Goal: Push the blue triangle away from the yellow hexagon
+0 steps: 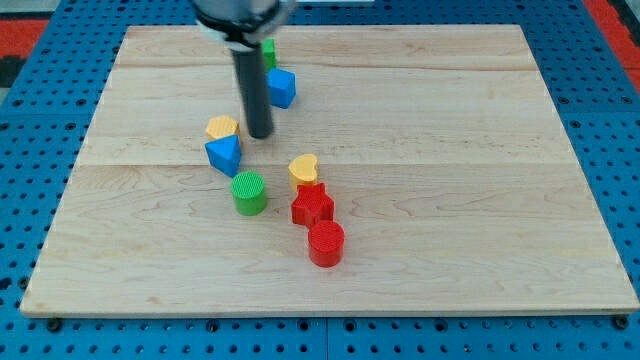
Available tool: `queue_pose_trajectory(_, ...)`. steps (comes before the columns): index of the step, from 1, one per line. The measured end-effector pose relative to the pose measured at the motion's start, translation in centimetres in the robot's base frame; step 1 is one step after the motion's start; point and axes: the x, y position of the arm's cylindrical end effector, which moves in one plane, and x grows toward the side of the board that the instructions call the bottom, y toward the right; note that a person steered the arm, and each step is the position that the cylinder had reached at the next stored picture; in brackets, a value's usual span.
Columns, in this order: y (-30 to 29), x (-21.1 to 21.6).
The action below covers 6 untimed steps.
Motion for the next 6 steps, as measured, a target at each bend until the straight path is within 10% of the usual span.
queue_pose_trajectory(3, -7.5, 4.1)
queue_pose_trajectory(6, -0.5, 4.5)
